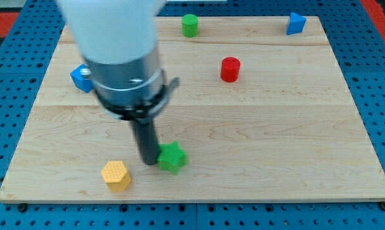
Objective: Move the green star away from the yellow hexagon
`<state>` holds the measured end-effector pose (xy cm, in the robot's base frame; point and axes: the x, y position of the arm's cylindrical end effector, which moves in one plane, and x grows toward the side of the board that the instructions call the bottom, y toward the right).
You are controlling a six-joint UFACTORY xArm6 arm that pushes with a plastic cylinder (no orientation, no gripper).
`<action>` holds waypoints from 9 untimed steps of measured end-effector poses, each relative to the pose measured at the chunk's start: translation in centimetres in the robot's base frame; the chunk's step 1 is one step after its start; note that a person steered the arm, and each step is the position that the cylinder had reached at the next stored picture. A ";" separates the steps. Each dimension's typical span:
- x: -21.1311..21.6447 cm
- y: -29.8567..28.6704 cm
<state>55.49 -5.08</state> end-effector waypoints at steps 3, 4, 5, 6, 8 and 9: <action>3.7 12.0; 1.0 15.5; -2.9 18.6; -6.4 20.6; -12.9 23.8; -11.2 23.1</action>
<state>44.32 18.03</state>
